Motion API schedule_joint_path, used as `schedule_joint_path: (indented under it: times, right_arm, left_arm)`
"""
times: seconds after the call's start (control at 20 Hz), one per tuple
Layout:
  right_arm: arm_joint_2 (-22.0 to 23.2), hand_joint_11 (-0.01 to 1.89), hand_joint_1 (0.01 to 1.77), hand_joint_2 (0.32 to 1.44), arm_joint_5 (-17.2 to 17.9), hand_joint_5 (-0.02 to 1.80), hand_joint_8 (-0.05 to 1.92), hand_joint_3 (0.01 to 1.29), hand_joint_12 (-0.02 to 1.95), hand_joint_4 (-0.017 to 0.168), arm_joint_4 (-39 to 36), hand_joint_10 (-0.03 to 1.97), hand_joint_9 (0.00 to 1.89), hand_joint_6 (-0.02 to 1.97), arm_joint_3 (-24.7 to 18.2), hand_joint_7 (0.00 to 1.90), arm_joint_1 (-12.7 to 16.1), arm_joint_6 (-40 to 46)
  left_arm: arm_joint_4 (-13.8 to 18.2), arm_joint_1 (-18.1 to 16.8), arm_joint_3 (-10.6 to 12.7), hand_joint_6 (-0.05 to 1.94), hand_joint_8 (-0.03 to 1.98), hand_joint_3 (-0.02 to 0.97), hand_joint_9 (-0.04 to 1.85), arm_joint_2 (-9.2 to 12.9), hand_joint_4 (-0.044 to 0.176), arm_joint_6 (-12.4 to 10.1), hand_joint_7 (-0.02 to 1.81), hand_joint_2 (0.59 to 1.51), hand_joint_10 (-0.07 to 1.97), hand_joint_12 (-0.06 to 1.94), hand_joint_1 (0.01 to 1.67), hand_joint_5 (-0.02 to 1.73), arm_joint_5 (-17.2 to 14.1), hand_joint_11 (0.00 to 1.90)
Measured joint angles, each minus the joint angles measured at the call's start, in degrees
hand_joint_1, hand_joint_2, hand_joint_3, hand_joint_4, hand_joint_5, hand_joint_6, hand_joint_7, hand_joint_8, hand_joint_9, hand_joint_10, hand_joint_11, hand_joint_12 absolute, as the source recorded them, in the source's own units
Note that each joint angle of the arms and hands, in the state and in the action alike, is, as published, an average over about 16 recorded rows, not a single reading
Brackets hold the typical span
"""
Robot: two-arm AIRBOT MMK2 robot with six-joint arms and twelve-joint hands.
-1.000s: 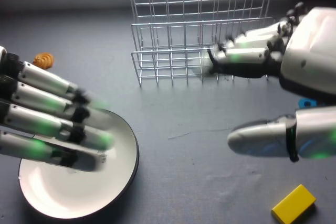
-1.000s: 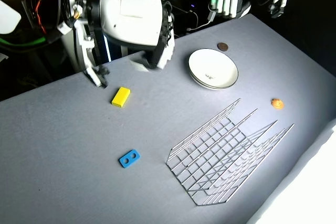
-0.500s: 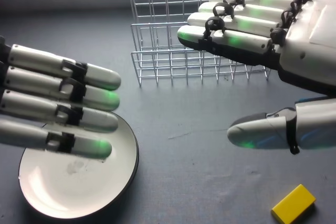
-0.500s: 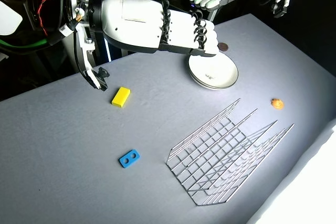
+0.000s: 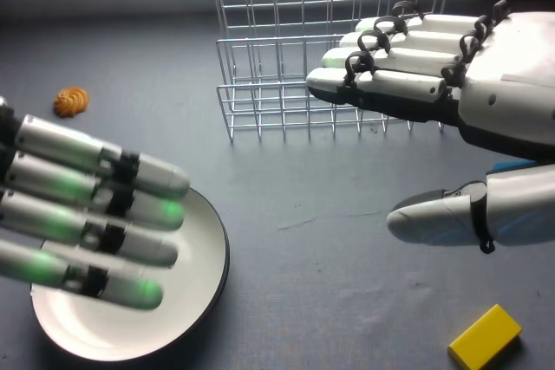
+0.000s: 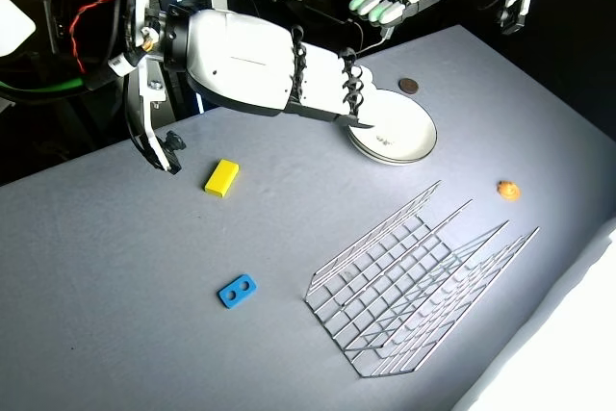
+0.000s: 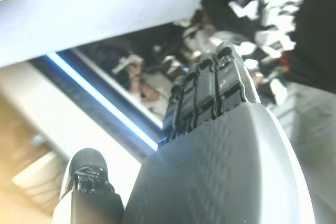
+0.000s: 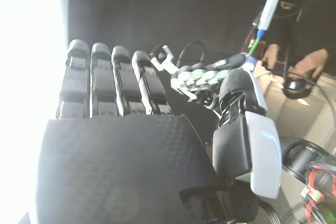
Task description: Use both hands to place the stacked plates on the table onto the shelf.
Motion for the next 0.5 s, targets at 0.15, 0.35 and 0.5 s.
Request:
schedule_joint_path:
  times: [0.15,0.35,0.5]
  right_arm:
    - [0.0,0.02,0.09,1.17,-1.2,0.02,0.01,0.02,-0.01,0.001,-1.7,0.0,0.02,0.02,0.1,0.01,0.3,1.7]
    - [0.0,0.02,0.1,1.18,-1.6,0.02,0.01,0.02,-0.01,0.001,-3.5,0.0,0.02,0.02,0.2,0.01,0.6,3.8]
    - [0.0,0.02,0.1,1.17,-1.6,0.02,0.01,0.02,-0.01,0.001,-4.9,0.0,0.02,0.02,0.3,0.02,0.7,5.3]
  left_arm:
    - [2.8,-1.3,0.2,-0.01,-0.01,0.04,0.02,-0.1,-0.003,-0.9,0.02,1.071,0.01,-0.02,0.01,0.02,0.0,0.02]
    - [5.0,-0.6,0.4,-0.01,-0.01,0.039,0.02,-0.4,-0.003,-0.9,0.02,1.079,0.01,-0.02,0.01,0.02,0.8,0.02]
    - [4.9,1.7,0.5,-0.01,-0.01,0.038,0.02,-0.7,-0.003,0.1,0.02,1.084,0.01,-0.02,0.01,0.02,2.3,0.02]
